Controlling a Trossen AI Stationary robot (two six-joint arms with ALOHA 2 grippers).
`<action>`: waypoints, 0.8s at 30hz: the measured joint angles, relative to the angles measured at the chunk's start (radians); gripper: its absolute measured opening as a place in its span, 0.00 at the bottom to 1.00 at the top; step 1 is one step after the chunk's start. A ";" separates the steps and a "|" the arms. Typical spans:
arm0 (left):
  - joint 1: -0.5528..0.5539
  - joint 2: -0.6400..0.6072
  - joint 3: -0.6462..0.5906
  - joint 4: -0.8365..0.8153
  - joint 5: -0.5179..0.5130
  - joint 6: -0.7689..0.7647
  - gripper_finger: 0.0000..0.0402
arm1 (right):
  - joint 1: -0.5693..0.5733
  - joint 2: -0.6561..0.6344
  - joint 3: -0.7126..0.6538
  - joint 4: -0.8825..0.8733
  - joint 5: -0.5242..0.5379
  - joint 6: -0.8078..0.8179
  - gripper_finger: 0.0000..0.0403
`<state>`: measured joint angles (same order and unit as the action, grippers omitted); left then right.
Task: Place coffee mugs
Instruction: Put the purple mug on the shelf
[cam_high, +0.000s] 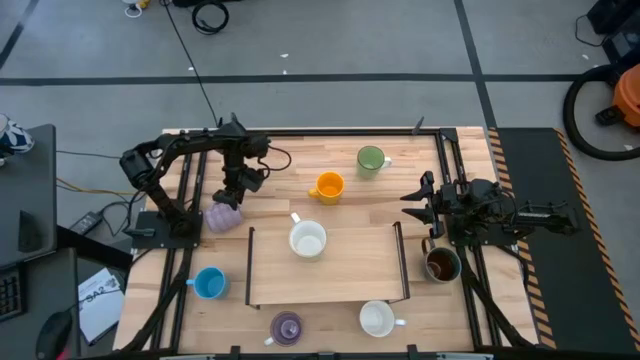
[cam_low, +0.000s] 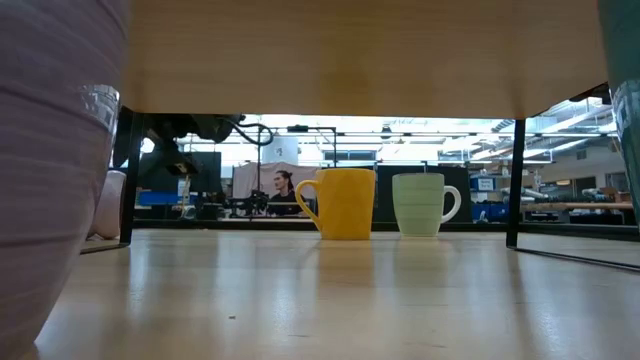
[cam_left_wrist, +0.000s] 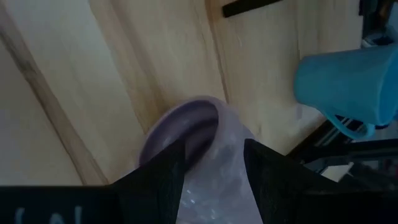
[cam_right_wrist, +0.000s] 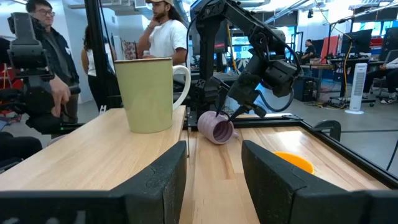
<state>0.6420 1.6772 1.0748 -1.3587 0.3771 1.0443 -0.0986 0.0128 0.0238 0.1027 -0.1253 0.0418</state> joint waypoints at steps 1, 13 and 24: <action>-0.007 0.000 0.000 0.006 0.000 0.000 0.43 | 0.000 0.000 0.000 0.000 0.000 0.000 0.40; -0.030 -0.001 -0.001 0.006 -0.026 0.044 0.43 | 0.000 0.000 0.000 0.000 0.000 0.000 0.40; -0.030 -0.002 -0.039 -0.053 -0.060 0.041 0.43 | 0.000 0.000 0.000 0.000 0.000 0.000 0.40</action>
<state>0.6117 1.6756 1.0359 -1.4114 0.3174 1.0854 -0.0986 0.0128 0.0238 0.1028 -0.1251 0.0418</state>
